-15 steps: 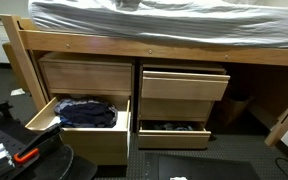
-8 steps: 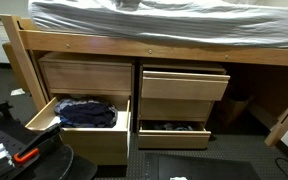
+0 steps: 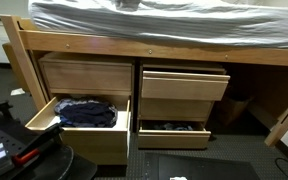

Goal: Open the top right drawer.

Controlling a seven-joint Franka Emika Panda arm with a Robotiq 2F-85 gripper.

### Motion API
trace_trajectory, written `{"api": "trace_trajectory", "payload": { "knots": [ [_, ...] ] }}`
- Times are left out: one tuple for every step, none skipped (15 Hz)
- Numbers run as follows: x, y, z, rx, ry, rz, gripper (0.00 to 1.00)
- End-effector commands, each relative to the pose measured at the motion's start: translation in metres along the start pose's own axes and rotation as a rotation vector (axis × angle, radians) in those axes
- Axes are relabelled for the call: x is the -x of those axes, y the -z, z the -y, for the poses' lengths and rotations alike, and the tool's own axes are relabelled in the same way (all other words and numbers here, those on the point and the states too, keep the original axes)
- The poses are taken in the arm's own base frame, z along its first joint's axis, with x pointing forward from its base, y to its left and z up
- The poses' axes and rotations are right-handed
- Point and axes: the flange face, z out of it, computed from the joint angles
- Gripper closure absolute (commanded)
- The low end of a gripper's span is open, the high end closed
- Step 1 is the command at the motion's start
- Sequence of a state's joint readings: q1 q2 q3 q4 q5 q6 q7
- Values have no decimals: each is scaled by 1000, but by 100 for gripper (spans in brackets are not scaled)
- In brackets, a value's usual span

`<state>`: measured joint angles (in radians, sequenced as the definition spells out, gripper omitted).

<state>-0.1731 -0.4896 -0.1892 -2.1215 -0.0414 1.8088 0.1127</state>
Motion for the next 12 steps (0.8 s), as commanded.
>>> {"api": "trace_trajectory", "payload": {
  "knots": [
    [-54,13,-35,-72,-134,106,0],
    [-63,17,-46,-98,-167,134,0],
    [-72,18,-54,-131,-190,168,0],
    [-82,20,-60,-174,-171,188,0],
    [-57,18,-51,-136,-168,133,0],
    [-67,19,-57,-157,-176,153,0],
    [-74,18,-59,-162,-181,162,0],
    [-79,17,-60,-161,-183,166,0],
    [-42,70,-84,-188,-187,156,0],
    [-39,73,-88,-196,-222,189,0],
    [-29,83,-103,-172,-287,231,0],
    [-11,92,-125,-135,-340,267,0]
  ]
}}
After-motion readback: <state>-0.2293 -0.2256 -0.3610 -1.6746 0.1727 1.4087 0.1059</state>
